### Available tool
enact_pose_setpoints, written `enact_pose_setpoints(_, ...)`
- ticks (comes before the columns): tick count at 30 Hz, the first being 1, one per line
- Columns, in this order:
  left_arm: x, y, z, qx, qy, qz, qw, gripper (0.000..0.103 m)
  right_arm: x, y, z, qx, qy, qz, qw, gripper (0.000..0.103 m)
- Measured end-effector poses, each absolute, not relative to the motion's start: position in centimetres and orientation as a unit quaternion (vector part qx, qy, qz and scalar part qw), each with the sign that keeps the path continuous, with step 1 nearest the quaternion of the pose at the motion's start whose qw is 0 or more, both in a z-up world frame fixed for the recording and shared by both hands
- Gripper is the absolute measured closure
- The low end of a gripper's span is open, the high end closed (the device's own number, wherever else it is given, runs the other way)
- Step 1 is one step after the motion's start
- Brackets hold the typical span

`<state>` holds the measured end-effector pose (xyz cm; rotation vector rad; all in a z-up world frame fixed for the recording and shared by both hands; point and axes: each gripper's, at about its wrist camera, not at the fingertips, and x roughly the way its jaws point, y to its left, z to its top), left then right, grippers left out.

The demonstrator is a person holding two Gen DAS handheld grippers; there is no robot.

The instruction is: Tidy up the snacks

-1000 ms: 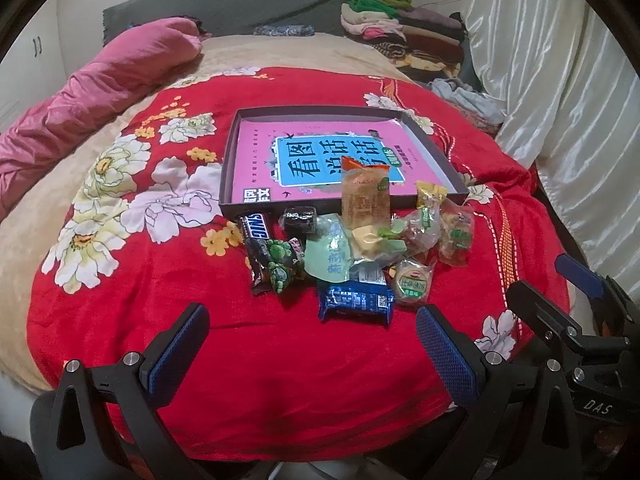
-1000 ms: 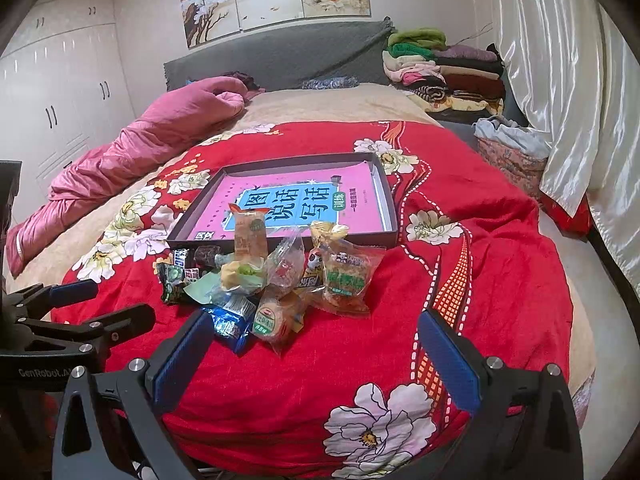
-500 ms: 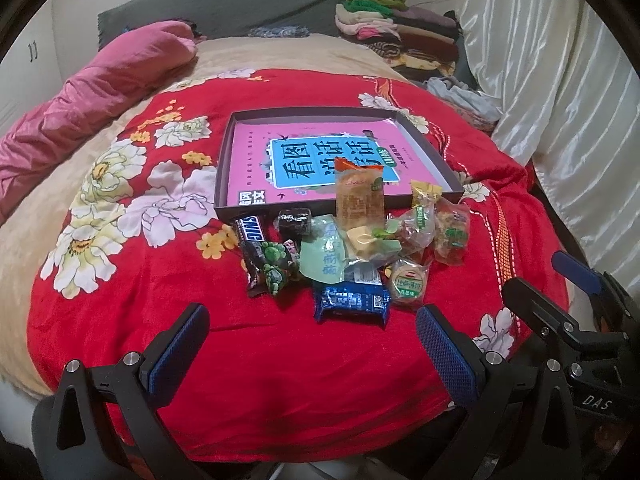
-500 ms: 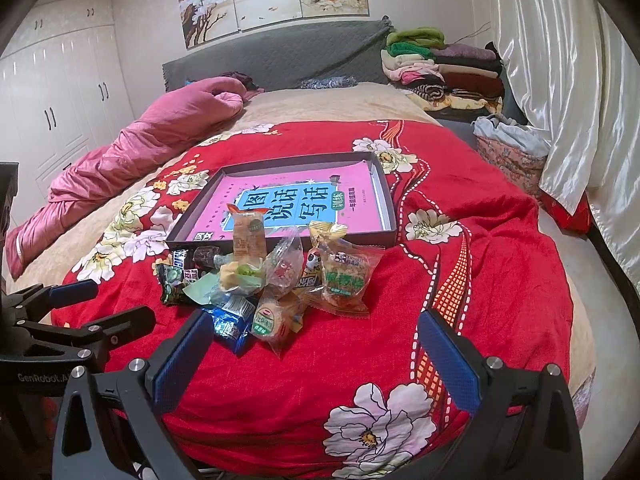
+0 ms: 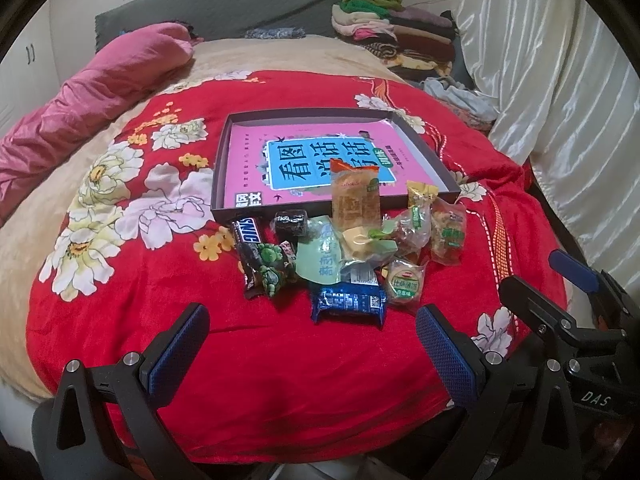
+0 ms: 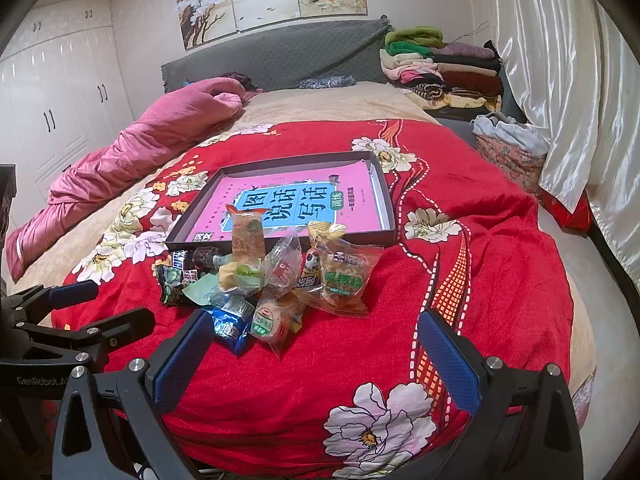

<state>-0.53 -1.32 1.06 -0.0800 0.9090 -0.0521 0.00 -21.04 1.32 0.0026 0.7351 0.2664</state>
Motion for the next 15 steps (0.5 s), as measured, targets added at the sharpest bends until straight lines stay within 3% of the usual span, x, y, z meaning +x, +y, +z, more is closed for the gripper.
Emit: enact_pose_setpoints(15,-0.60,-1.45,1.09,-0.037,0.437,-0.024,0.898,0.000,0.11,-21.17,1.25,0.002,0.360,0.130,0.924,0.000)
